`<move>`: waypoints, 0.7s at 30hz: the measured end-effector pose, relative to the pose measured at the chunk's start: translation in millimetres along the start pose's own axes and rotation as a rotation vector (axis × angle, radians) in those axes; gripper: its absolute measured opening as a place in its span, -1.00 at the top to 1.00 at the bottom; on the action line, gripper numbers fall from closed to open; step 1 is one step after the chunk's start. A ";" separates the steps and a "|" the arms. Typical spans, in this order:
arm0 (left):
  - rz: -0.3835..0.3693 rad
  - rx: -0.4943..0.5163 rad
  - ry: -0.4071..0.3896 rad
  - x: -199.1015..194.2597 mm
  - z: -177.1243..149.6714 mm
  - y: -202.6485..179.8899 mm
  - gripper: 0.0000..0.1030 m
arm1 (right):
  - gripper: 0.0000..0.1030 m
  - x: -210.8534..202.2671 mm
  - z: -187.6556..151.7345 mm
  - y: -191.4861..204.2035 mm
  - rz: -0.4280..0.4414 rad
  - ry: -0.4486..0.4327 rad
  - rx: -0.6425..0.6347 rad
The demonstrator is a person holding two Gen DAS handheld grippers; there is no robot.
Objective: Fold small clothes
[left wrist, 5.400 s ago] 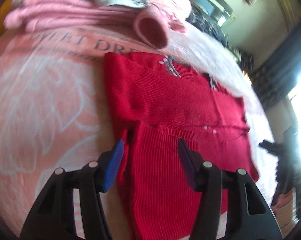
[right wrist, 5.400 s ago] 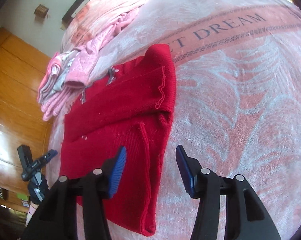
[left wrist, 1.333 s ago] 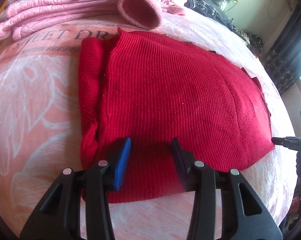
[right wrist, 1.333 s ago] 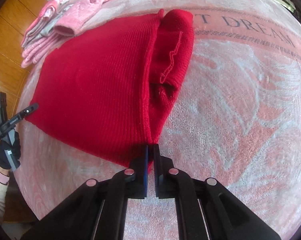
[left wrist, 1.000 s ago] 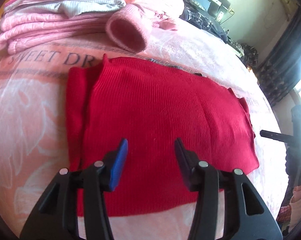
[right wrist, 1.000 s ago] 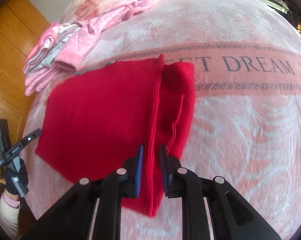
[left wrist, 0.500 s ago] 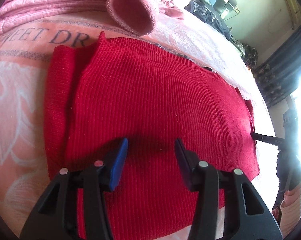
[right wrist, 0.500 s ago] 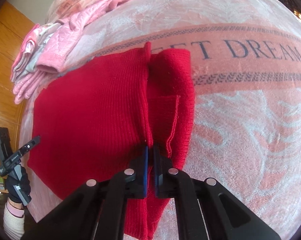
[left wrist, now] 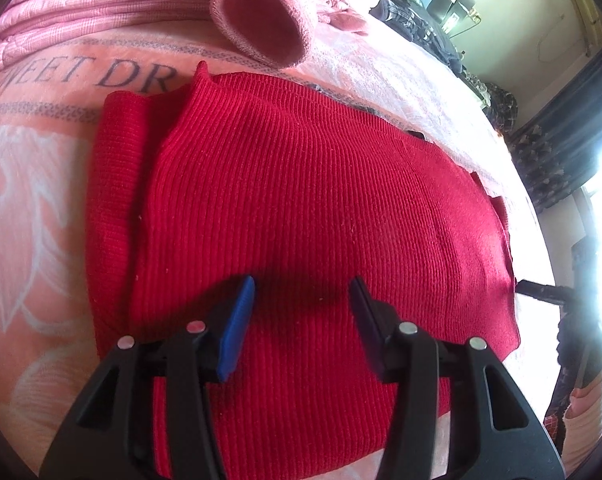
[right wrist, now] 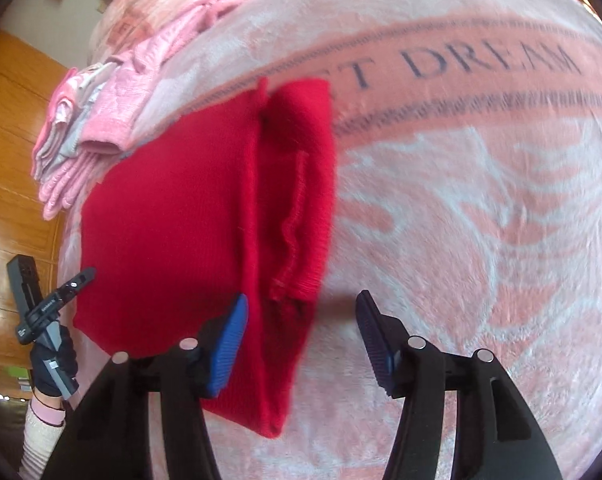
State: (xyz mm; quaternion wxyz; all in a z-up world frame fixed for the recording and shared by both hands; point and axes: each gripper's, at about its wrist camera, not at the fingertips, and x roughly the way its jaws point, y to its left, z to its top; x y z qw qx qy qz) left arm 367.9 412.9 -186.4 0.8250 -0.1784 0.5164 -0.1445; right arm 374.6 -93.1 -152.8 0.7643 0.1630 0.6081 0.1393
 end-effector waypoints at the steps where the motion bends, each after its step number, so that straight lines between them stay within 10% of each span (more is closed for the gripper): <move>1: -0.002 -0.002 0.000 0.2 0.0 0.6 0.04 | -0.09 2.3 -0.3 -4.5 0.022 0.001 0.010; 15: -0.003 0.008 -0.001 0.4 -1.6 0.0 -0.02 | -0.22 30.3 11.4 -14.6 0.423 -0.047 0.095; 21: -0.007 0.010 0.001 2.2 -0.1 0.5 -0.04 | -0.06 33.7 15.0 -9.4 0.383 -0.035 0.074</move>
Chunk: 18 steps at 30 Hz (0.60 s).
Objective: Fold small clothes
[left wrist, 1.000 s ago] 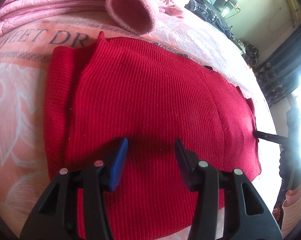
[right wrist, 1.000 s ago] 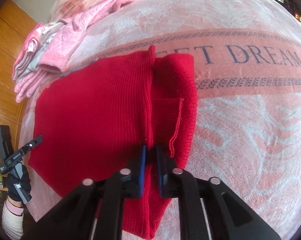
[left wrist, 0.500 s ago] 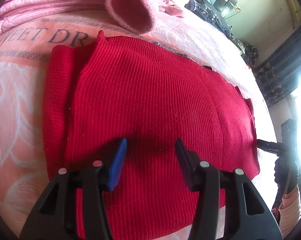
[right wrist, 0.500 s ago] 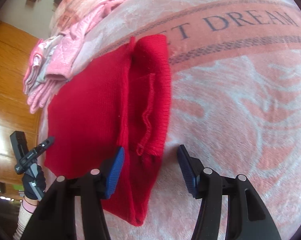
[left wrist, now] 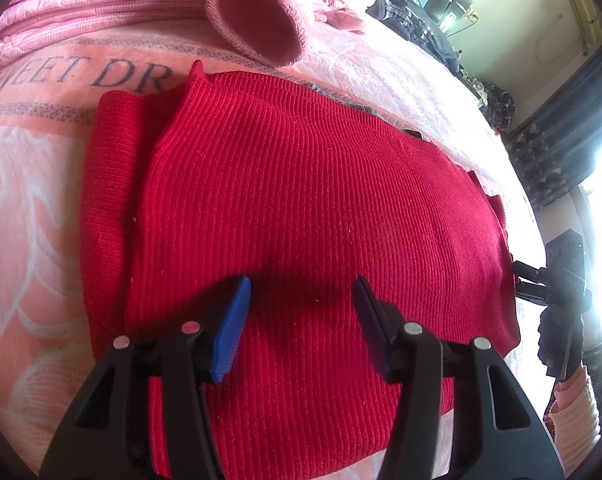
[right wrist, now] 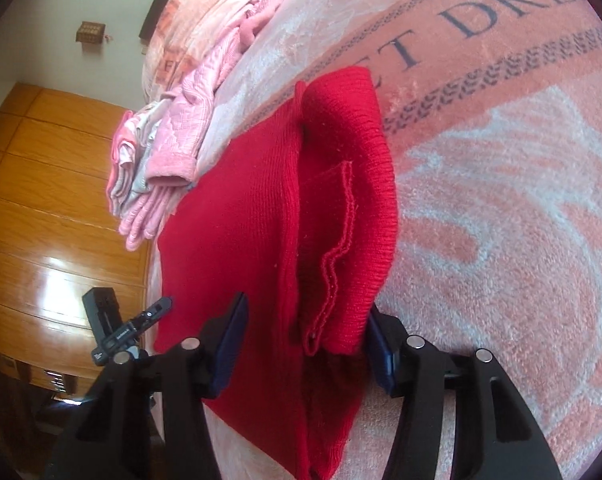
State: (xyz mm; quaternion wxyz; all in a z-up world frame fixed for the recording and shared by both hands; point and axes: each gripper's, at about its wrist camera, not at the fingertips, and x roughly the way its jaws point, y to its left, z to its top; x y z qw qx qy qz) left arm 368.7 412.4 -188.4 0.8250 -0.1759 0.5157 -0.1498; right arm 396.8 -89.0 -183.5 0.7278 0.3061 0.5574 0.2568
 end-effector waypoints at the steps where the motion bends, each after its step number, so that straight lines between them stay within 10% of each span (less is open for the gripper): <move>1: 0.001 0.001 0.000 0.3 0.6 -0.3 -0.05 | 0.18 1.5 0.8 2.9 -0.023 -0.002 -0.011; 4: 0.002 0.004 0.001 0.8 1.3 -0.4 -0.05 | 0.58 1.6 -1.6 2.9 -0.046 -0.025 -0.006; 18: -0.031 -0.002 0.004 0.7 3.1 6.0 -0.05 | 0.61 -3.5 -5.8 9.2 -0.121 -0.039 0.037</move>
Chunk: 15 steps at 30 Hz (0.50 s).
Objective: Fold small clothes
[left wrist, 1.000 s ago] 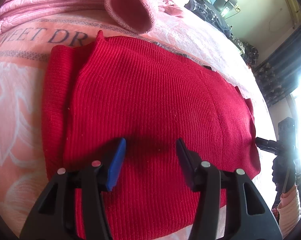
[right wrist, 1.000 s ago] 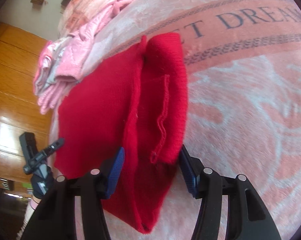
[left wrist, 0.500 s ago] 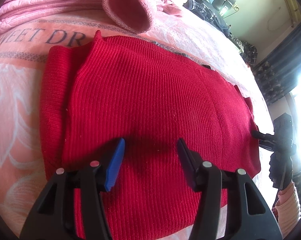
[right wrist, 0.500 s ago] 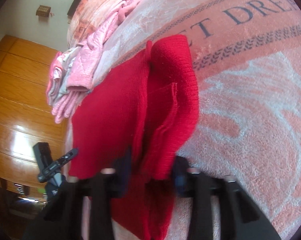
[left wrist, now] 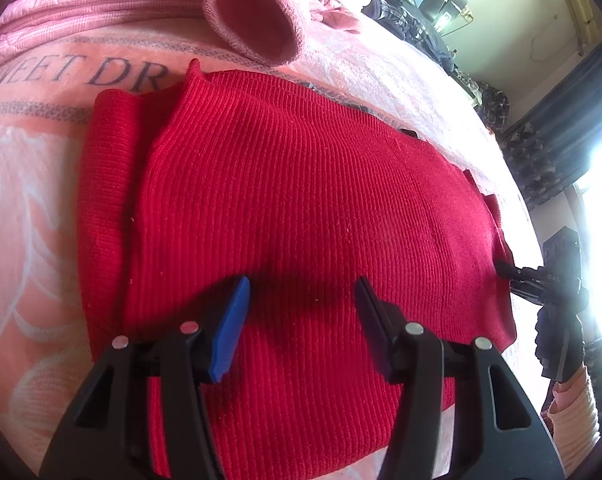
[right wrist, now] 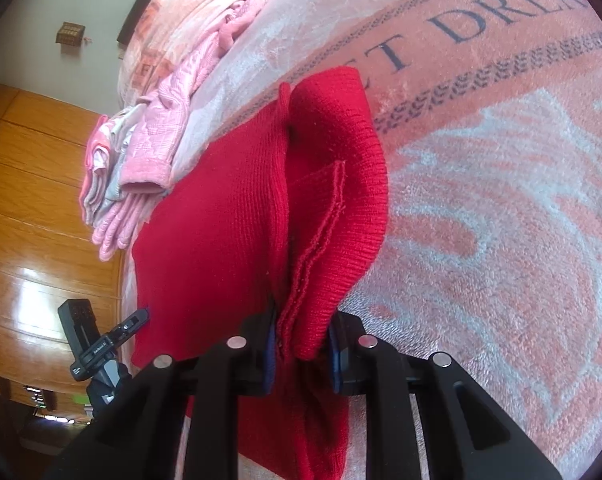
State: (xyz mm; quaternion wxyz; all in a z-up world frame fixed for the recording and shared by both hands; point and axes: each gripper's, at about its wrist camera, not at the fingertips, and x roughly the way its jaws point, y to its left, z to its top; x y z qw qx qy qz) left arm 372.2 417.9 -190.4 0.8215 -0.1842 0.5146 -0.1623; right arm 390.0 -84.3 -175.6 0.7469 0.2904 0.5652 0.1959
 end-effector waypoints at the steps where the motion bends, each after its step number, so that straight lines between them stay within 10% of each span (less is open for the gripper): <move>1: -0.005 -0.007 0.000 -0.6 0.1 0.8 -0.05 | 0.62 -2.7 0.1 4.1 -0.017 -0.003 -0.003; 9: -0.064 -0.017 -0.007 -26.8 -4.6 8.7 -0.02 | 0.63 -25.8 5.7 121.3 -0.049 -0.047 -0.202; 15: -0.092 -0.050 0.008 -22.8 -13.5 23.6 -0.02 | 0.63 31.9 -9.7 214.5 -0.076 0.044 -0.375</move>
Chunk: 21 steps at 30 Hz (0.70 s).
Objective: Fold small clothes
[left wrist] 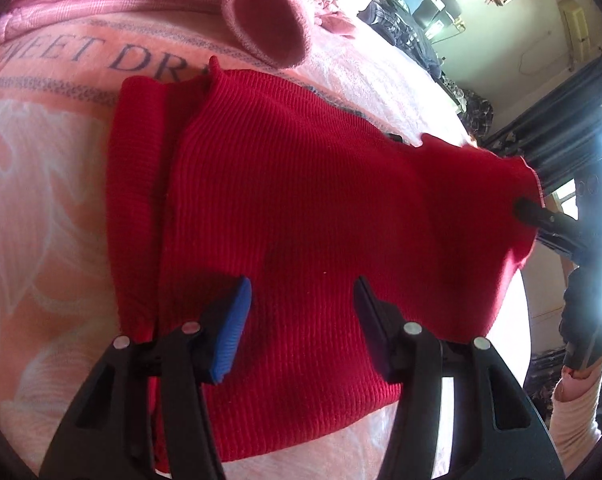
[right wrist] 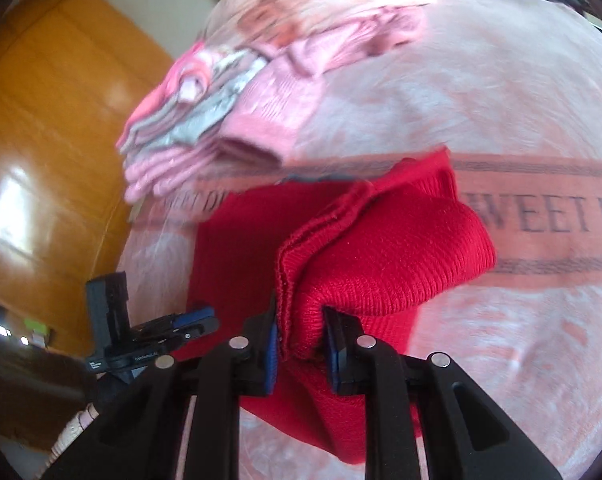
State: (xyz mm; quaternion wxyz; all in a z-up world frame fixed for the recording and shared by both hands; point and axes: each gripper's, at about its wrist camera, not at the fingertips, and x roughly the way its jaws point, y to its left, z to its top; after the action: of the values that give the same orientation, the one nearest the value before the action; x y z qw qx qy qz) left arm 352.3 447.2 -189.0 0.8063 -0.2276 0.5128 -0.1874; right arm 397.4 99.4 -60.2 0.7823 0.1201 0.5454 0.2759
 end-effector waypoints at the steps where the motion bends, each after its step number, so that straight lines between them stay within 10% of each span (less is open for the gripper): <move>1: -0.009 -0.010 0.000 0.3 -0.1 2.8 -0.02 | 0.62 14.6 -0.7 8.8 0.001 0.033 -0.015; 6: -0.039 -0.057 0.002 1.7 1.9 11.5 -0.02 | 0.37 61.8 -11.8 31.9 -0.002 0.157 -0.043; 15: -0.029 -0.053 0.002 3.2 3.8 8.9 -0.01 | -0.02 -19.3 -25.1 23.9 -0.047 0.026 -0.127; 21: -0.023 -0.073 0.005 5.5 7.0 8.7 -0.01 | -0.16 -5.2 -37.0 -12.7 -0.048 0.102 -0.075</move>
State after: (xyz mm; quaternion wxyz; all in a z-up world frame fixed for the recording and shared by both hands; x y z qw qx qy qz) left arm 361.5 452.7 -195.3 0.7939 -0.2622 0.5188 -0.1785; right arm 365.9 81.9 -76.2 0.7640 0.0631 0.5764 0.2830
